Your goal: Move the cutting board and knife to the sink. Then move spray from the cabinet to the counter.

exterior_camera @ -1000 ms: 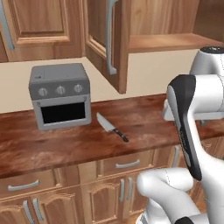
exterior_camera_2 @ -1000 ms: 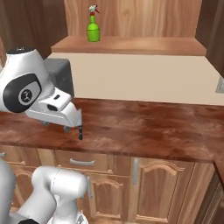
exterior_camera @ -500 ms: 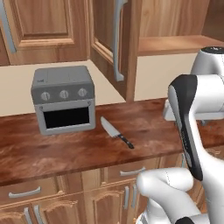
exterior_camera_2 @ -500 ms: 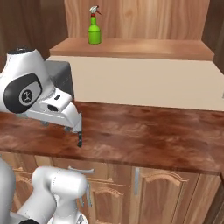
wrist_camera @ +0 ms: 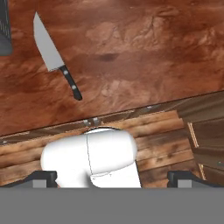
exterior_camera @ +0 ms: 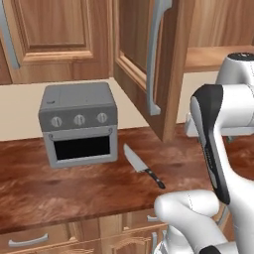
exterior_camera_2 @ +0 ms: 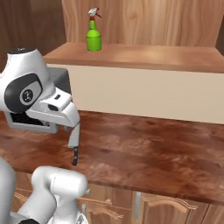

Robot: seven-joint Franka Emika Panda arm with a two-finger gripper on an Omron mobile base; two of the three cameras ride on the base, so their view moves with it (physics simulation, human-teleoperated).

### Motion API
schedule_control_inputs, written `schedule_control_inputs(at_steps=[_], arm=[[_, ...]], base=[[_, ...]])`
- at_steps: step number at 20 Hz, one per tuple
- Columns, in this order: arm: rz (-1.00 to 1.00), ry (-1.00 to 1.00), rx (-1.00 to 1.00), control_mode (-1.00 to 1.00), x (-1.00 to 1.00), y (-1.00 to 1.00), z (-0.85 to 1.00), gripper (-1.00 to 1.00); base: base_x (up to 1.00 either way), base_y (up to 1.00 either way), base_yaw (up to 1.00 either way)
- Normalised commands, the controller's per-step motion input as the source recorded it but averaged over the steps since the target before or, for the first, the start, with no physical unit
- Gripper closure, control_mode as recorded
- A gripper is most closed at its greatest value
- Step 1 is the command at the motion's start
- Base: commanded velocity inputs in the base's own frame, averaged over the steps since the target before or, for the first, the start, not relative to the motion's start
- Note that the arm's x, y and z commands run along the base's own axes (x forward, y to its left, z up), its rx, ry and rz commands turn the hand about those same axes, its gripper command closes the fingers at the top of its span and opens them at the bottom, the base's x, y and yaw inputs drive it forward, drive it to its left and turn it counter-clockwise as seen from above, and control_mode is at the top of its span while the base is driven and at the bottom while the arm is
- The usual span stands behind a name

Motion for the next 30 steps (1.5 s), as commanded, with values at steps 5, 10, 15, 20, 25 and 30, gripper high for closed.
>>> schedule_control_inputs(at_steps=[5,10,15,20,25,30], arm=[[0.0,0.0,0.0,1.0,0.0,0.0,0.0,-1.0],[0.02,0.0,0.0,-1.0,0.13,0.0,-0.07,-1.0],[0.12,0.0,0.0,-1.0,0.67,0.0,-0.53,-1.0],[0.13,0.0,0.0,-1.0,0.63,0.0,-0.67,-1.0],[0.13,0.0,0.0,-1.0,0.5,0.0,-0.68,-1.0],[0.13,0.0,0.0,-1.0,0.39,0.04,-0.58,-1.0]], base=[[0.4,0.0,0.1],[0.39,0.0,0.07],[0.0,0.0,0.0],[0.0,0.0,0.0],[0.0,0.0,0.0],[0.0,0.0,0.0]])
